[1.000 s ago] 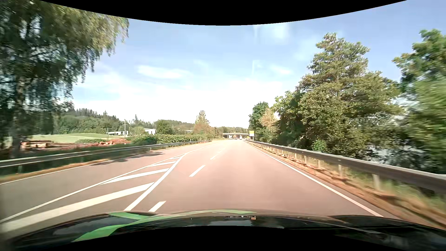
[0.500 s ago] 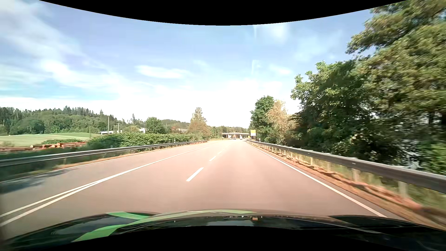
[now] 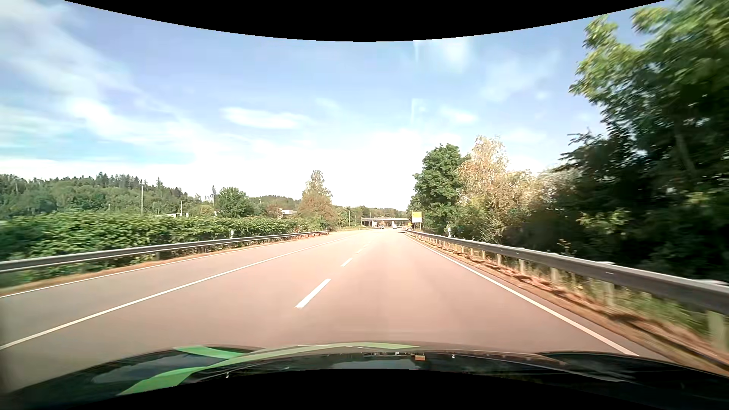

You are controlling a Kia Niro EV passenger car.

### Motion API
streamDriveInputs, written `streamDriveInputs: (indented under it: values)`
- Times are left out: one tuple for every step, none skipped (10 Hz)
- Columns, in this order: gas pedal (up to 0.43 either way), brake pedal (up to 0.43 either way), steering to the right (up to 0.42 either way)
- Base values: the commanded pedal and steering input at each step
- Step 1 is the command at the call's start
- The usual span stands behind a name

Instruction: Follow the waypoints while adhering to traffic rules and regulations

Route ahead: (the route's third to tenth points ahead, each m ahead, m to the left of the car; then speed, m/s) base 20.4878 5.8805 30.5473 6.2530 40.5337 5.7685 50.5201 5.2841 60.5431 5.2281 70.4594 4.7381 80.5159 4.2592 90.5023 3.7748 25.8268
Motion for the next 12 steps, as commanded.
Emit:
streamDriveInputs:
  values:
    - [0.26,0.0,0.0]
    - [0.248,0.0,0.0]
    - [0.24,0.0,0.0]
    - [0.209,0.0,0.001]
    - [0.177,0.0,0.001]
    - [0.177,0.0,0.0]
    - [0.189,0.0,0.0]
    - [0.197,0.0,0.0]
    - [0.24,0.0,0.0]
    - [0.26,0.0,0.0]
    - [0.268,0.0,0.0]
    - [0.287,0.0,-0.001]
